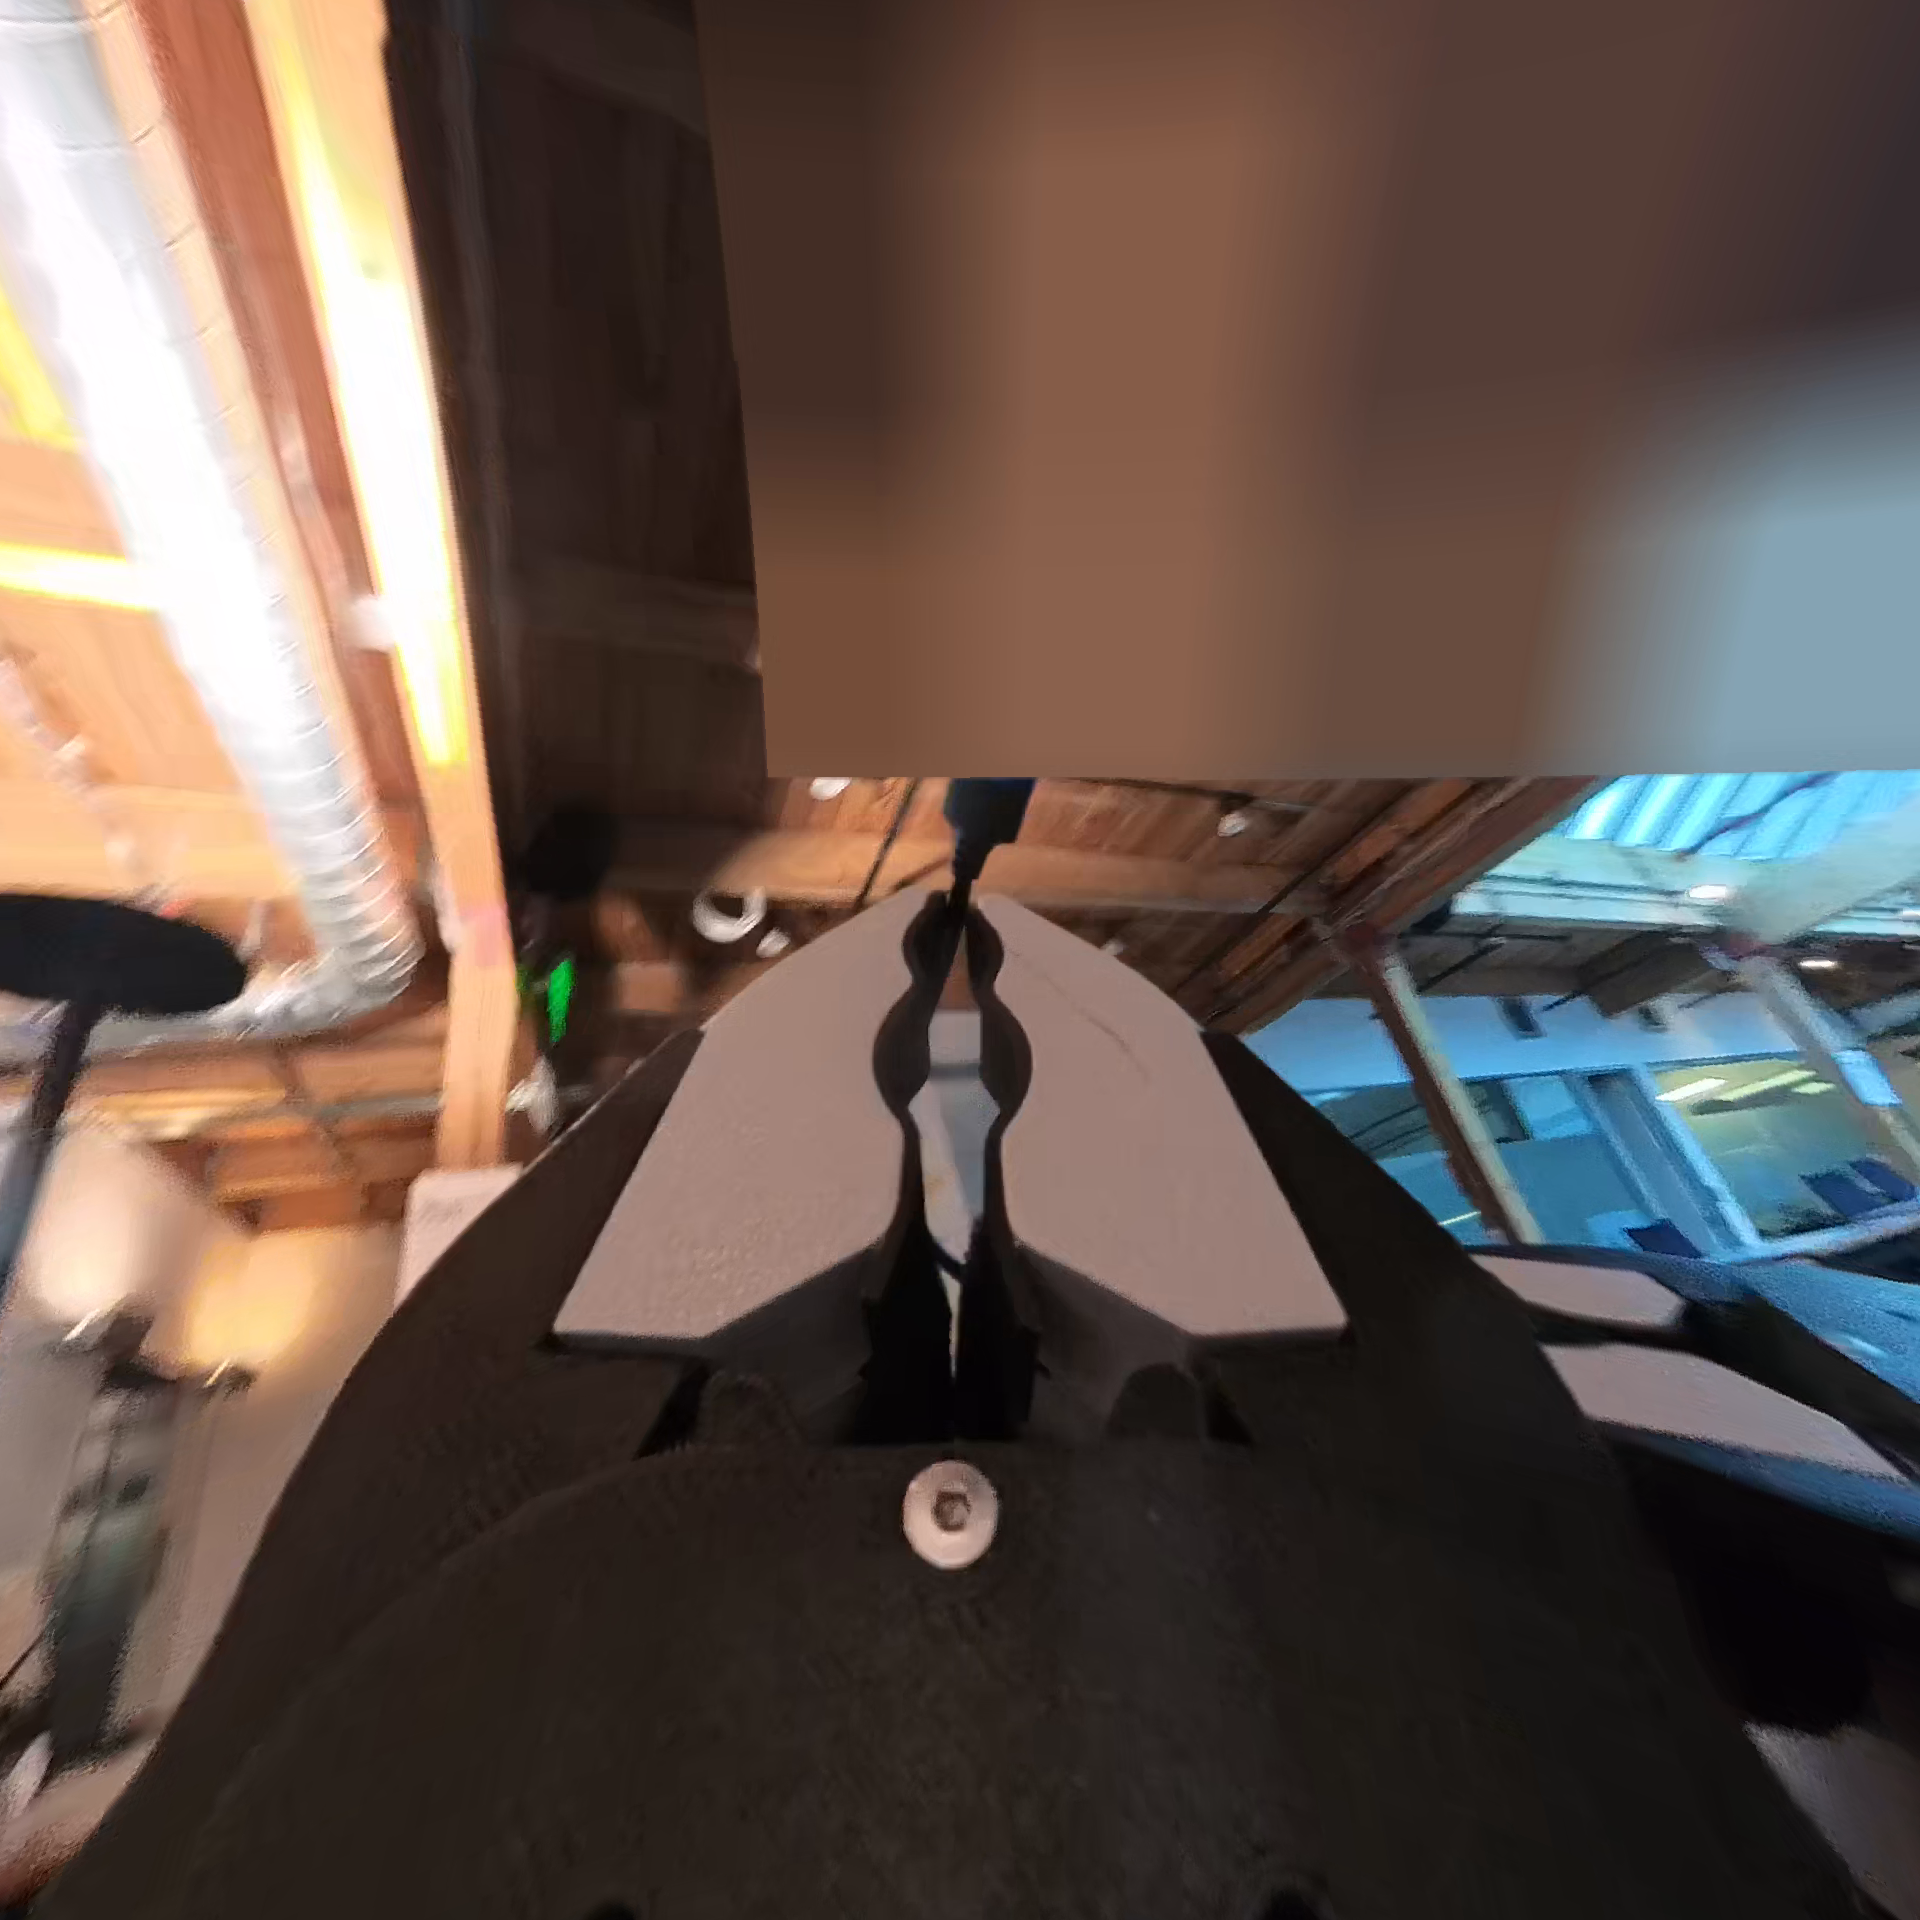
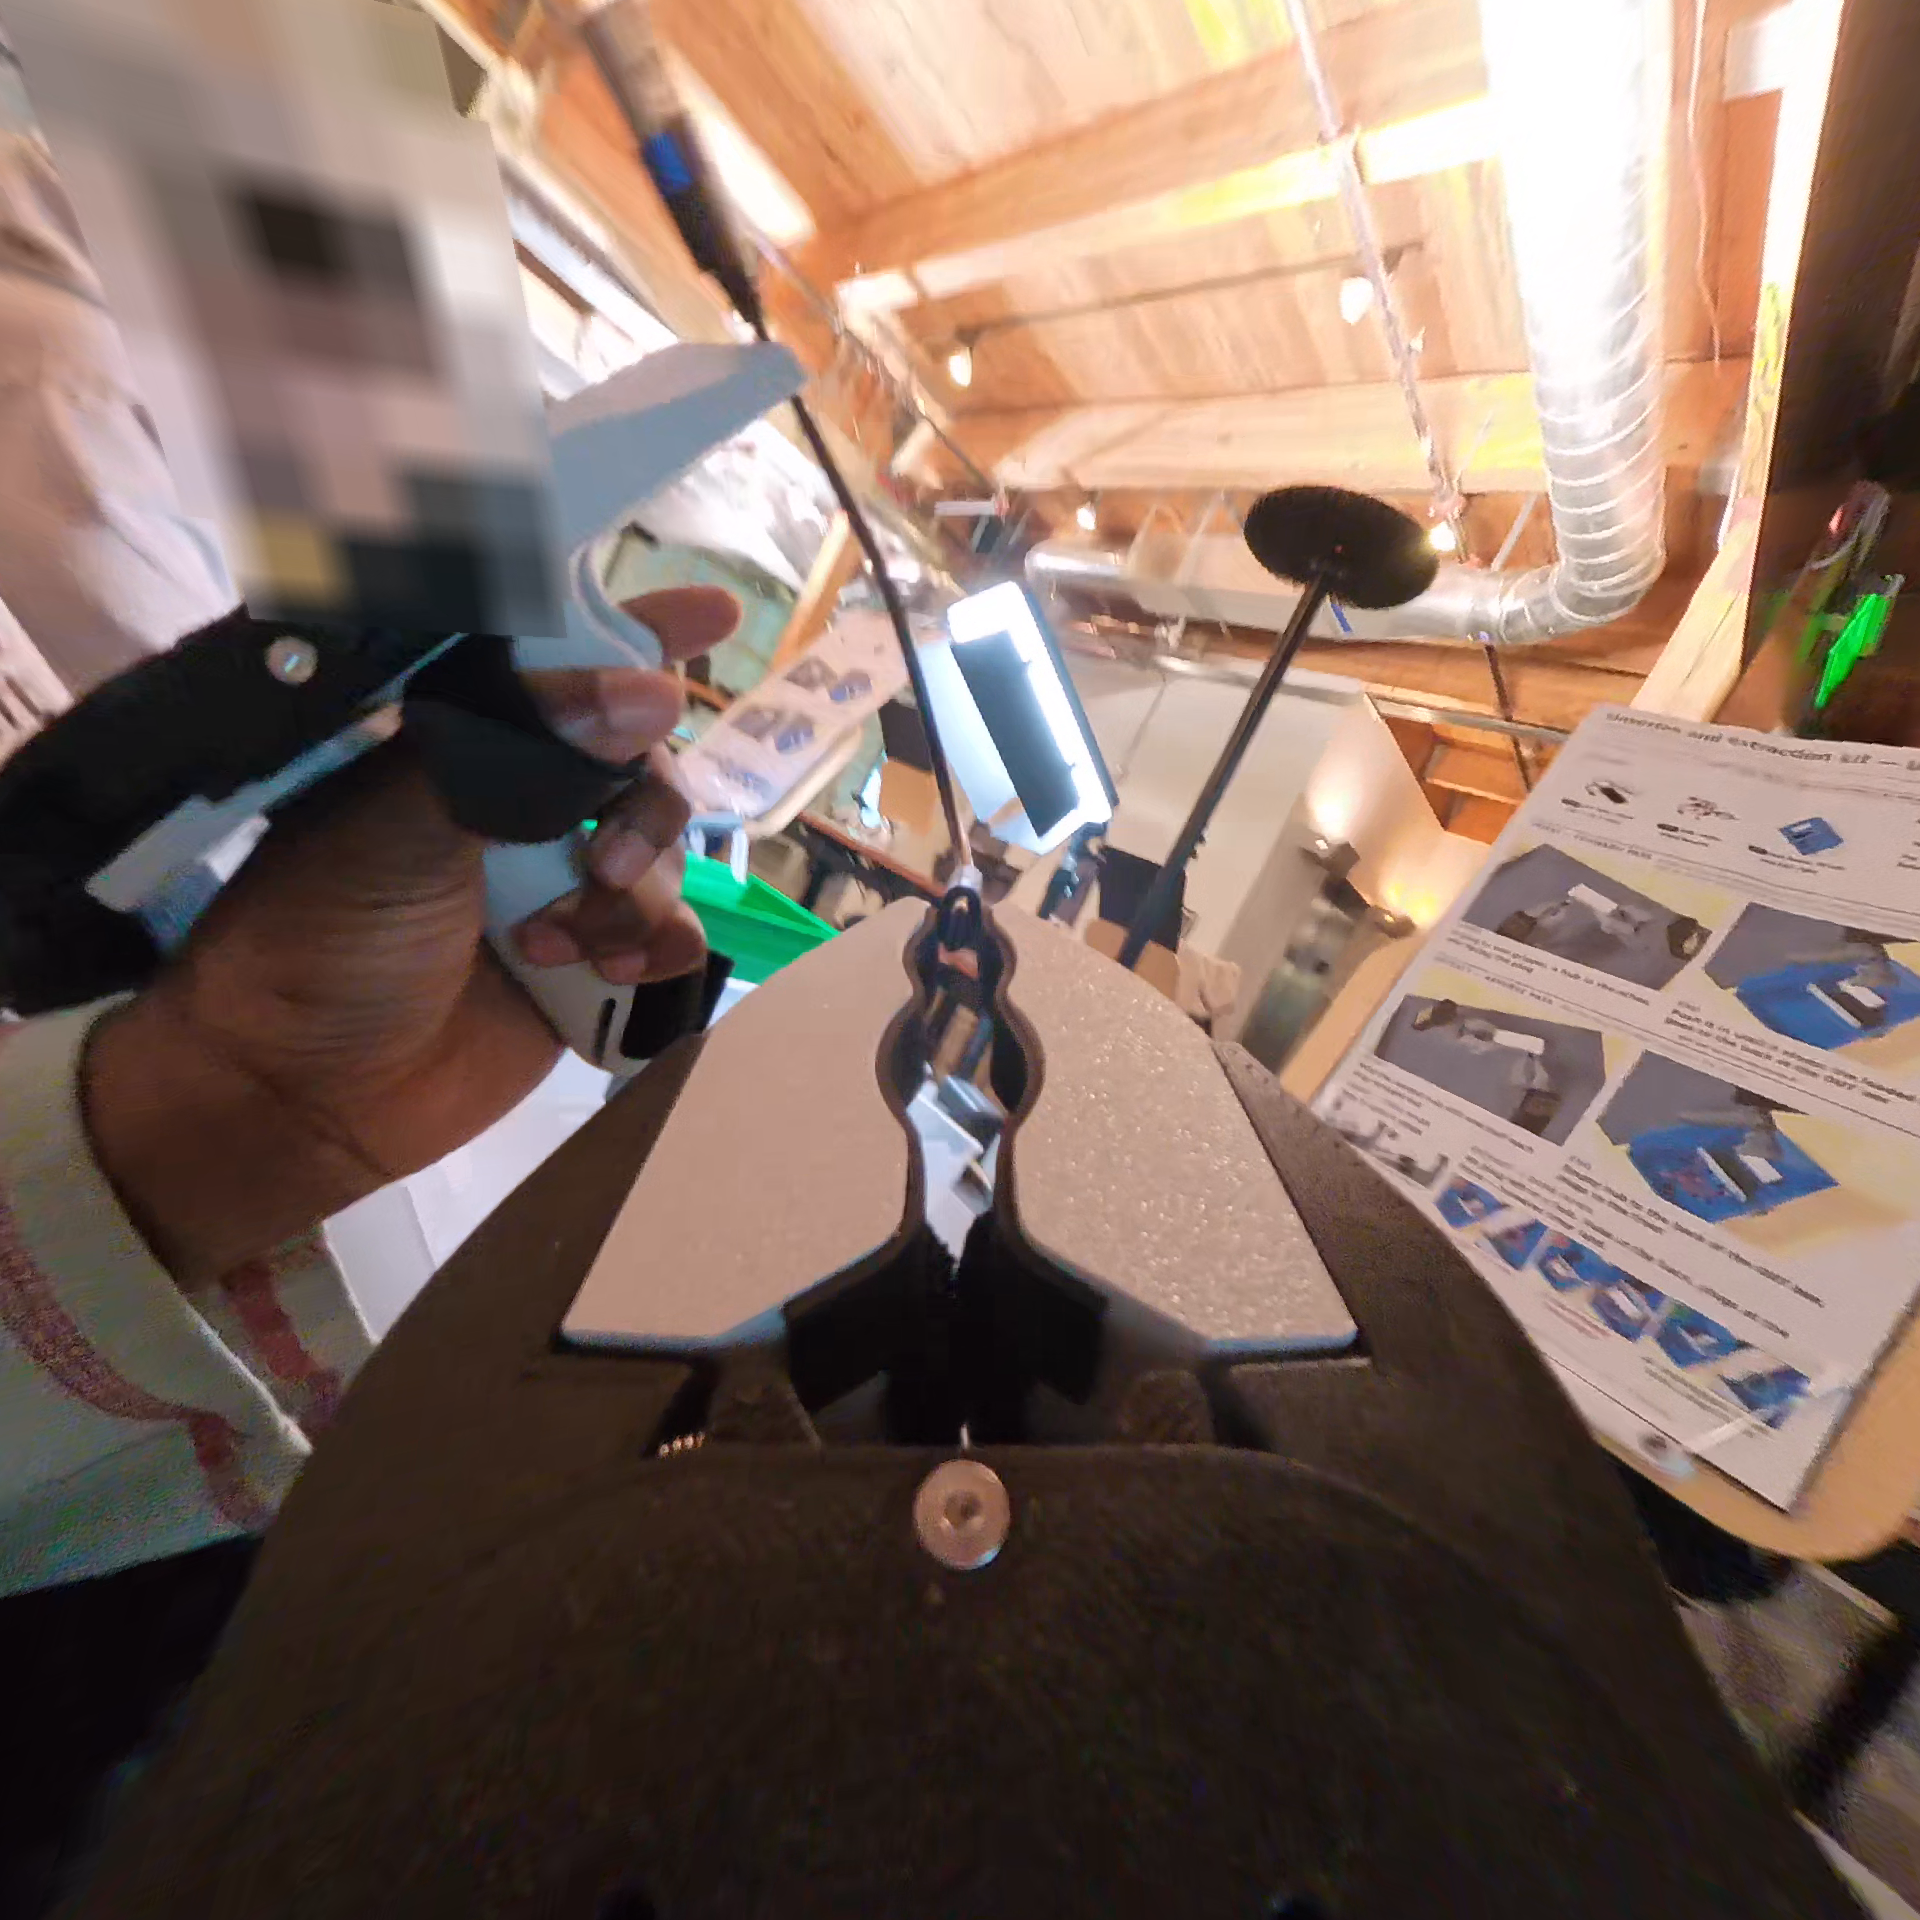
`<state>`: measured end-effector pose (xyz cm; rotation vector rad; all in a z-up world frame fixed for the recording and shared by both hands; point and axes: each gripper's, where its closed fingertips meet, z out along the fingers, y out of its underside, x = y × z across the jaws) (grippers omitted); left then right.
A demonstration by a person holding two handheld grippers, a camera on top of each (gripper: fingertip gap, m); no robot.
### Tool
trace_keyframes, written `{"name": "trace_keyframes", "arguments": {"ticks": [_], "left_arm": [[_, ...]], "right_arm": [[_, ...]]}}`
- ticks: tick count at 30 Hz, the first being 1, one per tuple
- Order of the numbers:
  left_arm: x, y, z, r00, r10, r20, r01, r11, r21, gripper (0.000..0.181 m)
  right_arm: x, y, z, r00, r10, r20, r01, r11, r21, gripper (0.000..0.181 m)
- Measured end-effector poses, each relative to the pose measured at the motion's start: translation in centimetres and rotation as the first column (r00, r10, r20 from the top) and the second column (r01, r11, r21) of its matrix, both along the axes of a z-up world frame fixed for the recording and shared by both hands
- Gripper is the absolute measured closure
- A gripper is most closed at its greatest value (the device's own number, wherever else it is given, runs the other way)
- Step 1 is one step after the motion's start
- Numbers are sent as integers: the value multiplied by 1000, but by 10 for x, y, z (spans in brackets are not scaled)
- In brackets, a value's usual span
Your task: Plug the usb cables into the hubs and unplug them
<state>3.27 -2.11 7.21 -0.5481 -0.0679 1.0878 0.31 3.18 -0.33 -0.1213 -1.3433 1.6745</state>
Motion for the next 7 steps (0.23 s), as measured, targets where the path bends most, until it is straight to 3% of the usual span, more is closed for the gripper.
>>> {"name": "trace_keyframes", "arguments": {"ticks": [4, 7], "left_arm": [[19, 20, -5, 989, -96, -110, 77, 983, -164, 160], [8, 27, -23, 983, -176, -50, 160, 959, -235, 148]], "right_arm": [[3, 21, 16, 978, 205, 24, -197, 962, -190, 175], [4, 39, 22, 903, 427, 35, -387, 848, -361, 175]]}}
